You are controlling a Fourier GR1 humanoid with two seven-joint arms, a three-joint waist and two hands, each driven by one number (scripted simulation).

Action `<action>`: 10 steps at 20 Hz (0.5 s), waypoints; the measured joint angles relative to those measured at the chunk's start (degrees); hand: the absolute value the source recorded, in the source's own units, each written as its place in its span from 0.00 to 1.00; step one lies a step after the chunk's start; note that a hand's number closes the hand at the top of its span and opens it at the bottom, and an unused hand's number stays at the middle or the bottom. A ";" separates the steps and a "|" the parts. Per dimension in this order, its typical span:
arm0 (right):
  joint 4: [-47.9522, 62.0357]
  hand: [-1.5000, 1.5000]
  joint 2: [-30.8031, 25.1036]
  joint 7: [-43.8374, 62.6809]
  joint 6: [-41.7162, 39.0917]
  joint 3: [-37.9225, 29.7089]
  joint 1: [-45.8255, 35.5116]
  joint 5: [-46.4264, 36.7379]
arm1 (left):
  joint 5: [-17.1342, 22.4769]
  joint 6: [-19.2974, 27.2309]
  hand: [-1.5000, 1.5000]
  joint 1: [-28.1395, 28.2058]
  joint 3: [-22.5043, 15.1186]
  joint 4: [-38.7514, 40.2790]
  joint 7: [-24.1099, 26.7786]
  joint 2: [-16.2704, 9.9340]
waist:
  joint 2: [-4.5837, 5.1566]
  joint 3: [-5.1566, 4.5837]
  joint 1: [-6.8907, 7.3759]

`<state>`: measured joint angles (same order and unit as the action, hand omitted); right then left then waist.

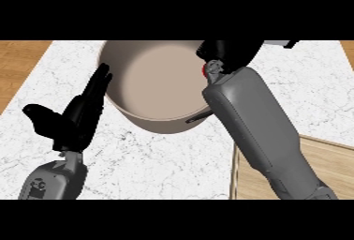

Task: Pick the can from the tray and place it in the pot

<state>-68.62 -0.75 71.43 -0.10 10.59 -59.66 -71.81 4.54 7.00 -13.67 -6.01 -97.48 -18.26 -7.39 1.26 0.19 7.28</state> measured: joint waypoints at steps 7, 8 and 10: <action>1.70 0.00 0.06 -1.66 8.53 -3.70 0.99 5.06 | -0.34 0.18 0.50 -0.71 -0.05 0.38 -0.44 0.41 | 0.15 0.07 0.67; 1.48 0.00 0.08 -2.10 10.24 -3.87 0.76 4.75 | -0.30 0.26 0.50 -0.64 -0.02 0.37 -0.46 0.55 | 0.07 0.07 0.59; 0.97 0.00 0.12 -3.06 14.06 -4.16 0.38 2.87 | -0.35 0.27 0.50 -0.55 0.31 0.52 -0.37 0.41 | -0.06 0.04 0.10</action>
<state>-67.65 -0.64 68.37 13.96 6.43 -59.29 -68.94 4.19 7.26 -14.21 -5.71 -96.96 -18.63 -6.98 1.20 0.23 7.38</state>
